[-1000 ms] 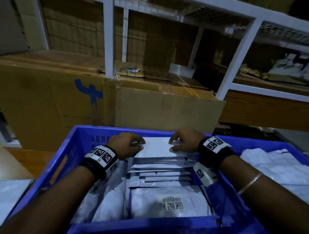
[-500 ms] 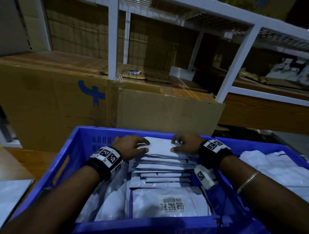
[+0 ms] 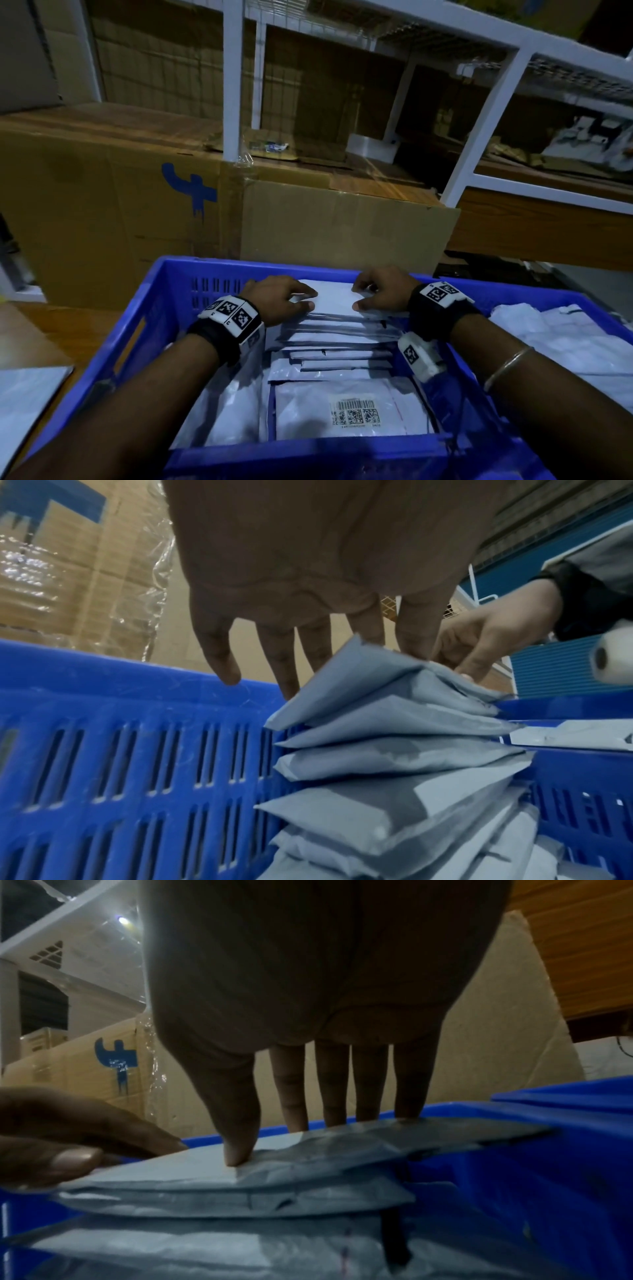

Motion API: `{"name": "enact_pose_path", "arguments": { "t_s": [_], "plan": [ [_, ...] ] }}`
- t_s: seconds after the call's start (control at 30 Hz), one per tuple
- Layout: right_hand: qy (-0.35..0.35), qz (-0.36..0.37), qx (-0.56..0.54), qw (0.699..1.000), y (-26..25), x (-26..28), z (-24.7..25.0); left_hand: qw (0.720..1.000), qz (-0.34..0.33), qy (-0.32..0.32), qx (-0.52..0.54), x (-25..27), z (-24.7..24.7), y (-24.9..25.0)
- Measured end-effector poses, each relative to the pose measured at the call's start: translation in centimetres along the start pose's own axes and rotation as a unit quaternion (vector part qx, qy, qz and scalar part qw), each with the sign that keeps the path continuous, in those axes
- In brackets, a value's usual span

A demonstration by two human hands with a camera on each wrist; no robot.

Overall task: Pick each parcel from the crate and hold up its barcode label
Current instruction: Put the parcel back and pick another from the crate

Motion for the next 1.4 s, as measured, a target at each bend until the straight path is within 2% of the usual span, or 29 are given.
{"name": "enact_pose_path", "arguments": {
  "t_s": [0.2, 0.33, 0.5, 0.6, 0.8, 0.9, 1.0, 1.13, 1.4],
  "plan": [
    [0.007, -0.007, 0.004, 1.0, 0.4, 0.1, -1.3, 1.0, -0.004, 0.002, 0.015, -0.1, -0.1, 0.0],
    [0.011, -0.013, -0.003, 1.0, 0.3, -0.2, -0.6, 0.995, 0.014, 0.016, 0.1, 0.2, 0.8, -0.7],
    [0.049, 0.053, 0.03, 0.997, -3.3, -0.3, 1.3, 0.987, 0.028, 0.077, 0.135, 0.6, 3.6, -2.7],
    [0.046, 0.115, 0.024, 0.992, -7.6, -0.1, 1.3, 0.982, 0.047, 0.094, 0.156, 1.1, 5.0, -4.5],
    [-0.065, 0.211, 0.039, 0.975, -15.5, 0.4, -3.1, 0.978, 0.1, 0.138, 0.123, 2.1, 7.4, -7.4],
    [-0.14, 0.249, 0.033, 0.958, -18.9, 0.6, -6.3, 0.979, 0.121, 0.128, 0.098, 2.3, 7.8, -8.6],
    [-0.186, 0.28, 0.041, 0.941, -21.4, 0.3, -9.0, 0.981, 0.145, 0.109, 0.067, 2.3, 7.8, -9.5],
    [-0.245, 0.316, 0.07, 0.914, -23.4, 0.4, -12.6, 0.979, 0.156, 0.102, 0.083, 2.3, 7.8, -10.2],
    [-0.311, 0.333, 0.091, 0.886, -24.7, 0.5, -16.3, 0.971, 0.165, 0.107, 0.135, 2.5, 7.8, -10.1]
  ]
}}
Point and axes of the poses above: each hand's wrist, its own x-axis away from the middle knuckle, its own z-axis out of the back of the hand, y = z × x, the point moved 5 cm from there along -x, towards the middle knuckle, and after that the axes turned 7 degrees about y, right-handed, at the moved point
